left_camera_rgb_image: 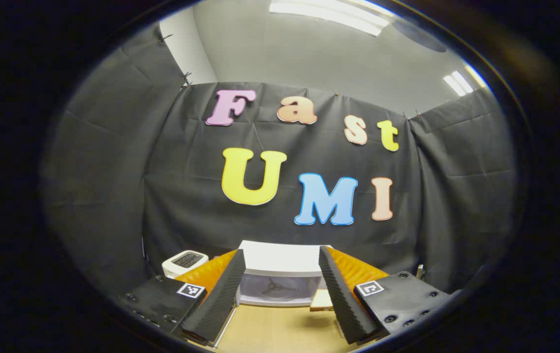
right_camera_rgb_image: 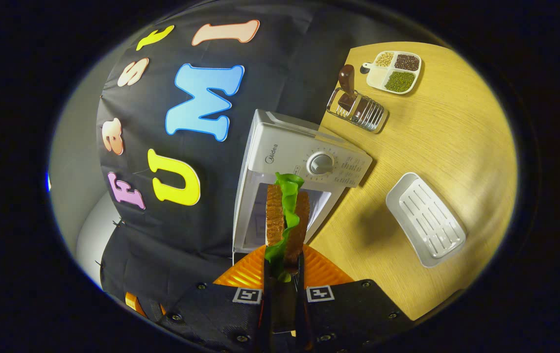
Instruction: Open the microwave oven with the left hand, put the food in, and close the microwave oven.
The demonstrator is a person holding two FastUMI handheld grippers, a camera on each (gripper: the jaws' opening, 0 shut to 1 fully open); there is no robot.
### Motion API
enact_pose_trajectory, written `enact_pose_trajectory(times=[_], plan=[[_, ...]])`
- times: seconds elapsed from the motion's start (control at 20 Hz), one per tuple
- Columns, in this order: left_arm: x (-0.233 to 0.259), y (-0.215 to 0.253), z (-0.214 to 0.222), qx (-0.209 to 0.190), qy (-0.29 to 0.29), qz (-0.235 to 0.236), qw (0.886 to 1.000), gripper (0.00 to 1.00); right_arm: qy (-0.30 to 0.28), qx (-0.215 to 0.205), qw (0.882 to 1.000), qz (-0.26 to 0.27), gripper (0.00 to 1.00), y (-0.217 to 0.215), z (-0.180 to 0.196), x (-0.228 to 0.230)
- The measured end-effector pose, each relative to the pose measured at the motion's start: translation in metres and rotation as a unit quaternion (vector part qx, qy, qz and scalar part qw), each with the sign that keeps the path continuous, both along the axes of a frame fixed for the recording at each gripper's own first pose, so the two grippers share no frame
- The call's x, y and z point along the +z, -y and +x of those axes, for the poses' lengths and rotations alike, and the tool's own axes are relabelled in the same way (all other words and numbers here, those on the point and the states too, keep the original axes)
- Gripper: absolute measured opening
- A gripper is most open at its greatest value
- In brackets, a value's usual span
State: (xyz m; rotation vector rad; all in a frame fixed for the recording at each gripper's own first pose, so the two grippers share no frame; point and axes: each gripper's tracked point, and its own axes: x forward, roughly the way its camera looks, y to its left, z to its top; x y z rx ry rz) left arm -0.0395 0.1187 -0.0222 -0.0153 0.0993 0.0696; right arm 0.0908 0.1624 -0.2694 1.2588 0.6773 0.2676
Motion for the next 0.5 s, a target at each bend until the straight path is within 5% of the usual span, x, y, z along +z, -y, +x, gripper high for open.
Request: enact_pose_trajectory(times=[0.5], plan=[[0.005,-0.051,-0.030,0.059,0.003,0.016,0.998,0.96,-0.031,-0.034,0.999,0.018,0.19,-0.083,0.061,-0.021]])
